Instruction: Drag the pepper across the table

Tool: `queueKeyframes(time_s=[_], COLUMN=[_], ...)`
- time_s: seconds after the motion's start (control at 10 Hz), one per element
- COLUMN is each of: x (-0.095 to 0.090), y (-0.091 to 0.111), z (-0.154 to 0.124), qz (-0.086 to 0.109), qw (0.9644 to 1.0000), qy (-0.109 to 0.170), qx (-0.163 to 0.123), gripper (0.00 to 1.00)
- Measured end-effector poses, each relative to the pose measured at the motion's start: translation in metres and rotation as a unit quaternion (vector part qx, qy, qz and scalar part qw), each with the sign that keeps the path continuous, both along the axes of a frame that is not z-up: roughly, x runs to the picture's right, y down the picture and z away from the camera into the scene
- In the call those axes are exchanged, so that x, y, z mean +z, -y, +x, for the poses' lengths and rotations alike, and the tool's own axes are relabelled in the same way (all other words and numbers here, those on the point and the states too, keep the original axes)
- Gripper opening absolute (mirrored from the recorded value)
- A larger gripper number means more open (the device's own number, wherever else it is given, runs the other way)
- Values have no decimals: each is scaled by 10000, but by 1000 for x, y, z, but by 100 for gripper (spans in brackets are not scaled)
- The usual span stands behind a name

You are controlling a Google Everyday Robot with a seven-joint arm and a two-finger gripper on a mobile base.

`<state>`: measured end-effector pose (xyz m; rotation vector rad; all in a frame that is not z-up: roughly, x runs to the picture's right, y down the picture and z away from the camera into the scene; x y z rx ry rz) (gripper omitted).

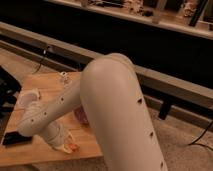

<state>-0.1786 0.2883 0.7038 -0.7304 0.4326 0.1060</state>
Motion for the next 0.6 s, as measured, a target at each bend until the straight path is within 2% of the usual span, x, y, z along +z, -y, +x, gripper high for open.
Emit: queueKeyframes(time_s=[0.2, 0.6], x=[-2, -7], y=[-5, -9], z=[-3, -5], qz=[-65, -157], qw=[9998, 9989], qy=[132, 413], qx=[-146, -177], gripper=[10, 10])
